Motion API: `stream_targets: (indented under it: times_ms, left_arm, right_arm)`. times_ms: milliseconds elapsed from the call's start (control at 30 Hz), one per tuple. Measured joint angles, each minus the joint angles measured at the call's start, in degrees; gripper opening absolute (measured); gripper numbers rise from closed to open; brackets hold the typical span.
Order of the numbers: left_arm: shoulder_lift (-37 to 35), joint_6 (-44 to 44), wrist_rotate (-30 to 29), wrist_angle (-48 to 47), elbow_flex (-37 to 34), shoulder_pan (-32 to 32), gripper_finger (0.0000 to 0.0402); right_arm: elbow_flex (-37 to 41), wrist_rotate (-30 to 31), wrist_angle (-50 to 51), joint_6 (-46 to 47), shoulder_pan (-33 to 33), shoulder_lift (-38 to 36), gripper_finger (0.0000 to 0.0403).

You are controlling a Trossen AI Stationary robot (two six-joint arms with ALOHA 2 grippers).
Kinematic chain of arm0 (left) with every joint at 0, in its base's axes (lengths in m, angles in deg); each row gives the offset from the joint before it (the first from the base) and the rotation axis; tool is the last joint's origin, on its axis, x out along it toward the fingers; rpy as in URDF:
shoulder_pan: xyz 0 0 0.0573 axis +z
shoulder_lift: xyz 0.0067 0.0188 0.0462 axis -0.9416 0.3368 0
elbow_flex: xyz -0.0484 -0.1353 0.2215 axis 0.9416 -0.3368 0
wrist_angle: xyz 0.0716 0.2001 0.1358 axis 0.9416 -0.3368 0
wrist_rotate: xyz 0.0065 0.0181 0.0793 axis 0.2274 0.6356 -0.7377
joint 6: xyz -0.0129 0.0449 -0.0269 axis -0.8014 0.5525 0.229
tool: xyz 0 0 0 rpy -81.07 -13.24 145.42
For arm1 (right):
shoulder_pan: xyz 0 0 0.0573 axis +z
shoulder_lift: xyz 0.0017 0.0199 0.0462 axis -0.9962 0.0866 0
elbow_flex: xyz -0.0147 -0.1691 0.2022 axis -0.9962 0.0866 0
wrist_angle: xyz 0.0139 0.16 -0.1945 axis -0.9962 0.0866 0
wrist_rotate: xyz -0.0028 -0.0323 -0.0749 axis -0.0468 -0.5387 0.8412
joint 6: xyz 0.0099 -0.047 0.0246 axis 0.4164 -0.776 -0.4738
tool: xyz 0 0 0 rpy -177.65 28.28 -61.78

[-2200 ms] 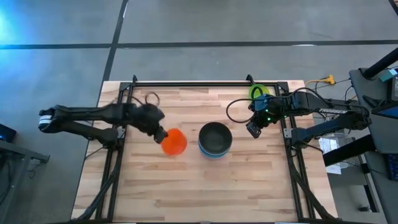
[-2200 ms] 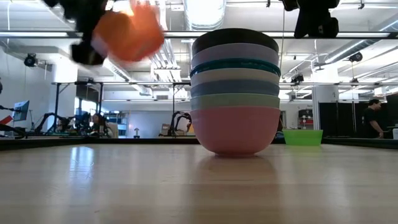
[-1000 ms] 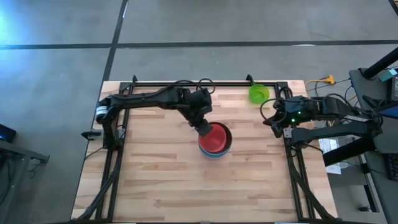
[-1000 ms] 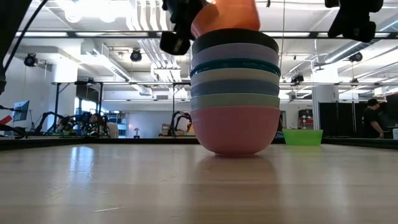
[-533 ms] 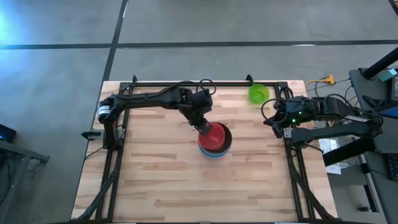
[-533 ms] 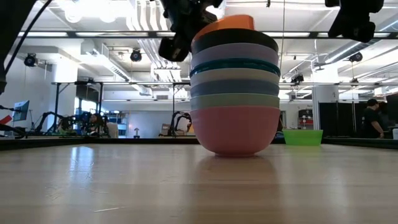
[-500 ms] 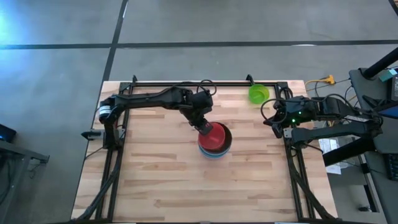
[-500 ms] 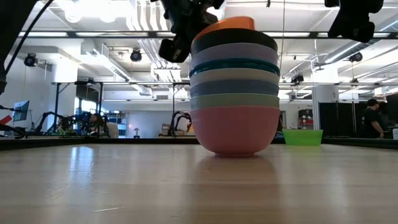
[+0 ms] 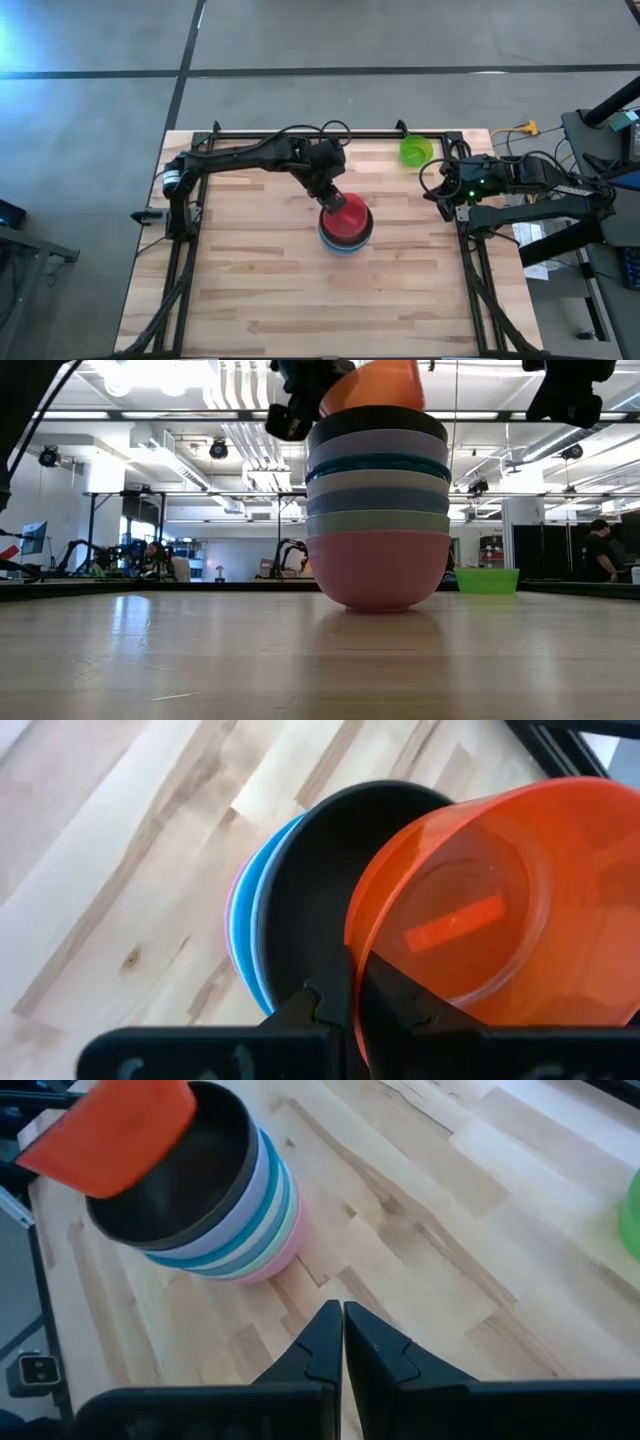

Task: Nest bowls inside each other
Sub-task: Stack the small orange bowl on top of the black bowl

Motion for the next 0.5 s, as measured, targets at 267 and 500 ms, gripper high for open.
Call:
stream_targets:
  times_ms: [267,500]
  left_arm:
    - [5.70,1.15,-0.21,-8.83,9.90,-0.63,0.0000]
    - [15.33,3.70,-3.02,-21.34,23.86,-2.92,0.0000]
  right_arm:
    - [0.00,0.36,-0.04,-0.09,0.00,0.00,0.0009]
    - [0.00,0.82,-0.04,-0.13,0.00,0.02,0.0009]
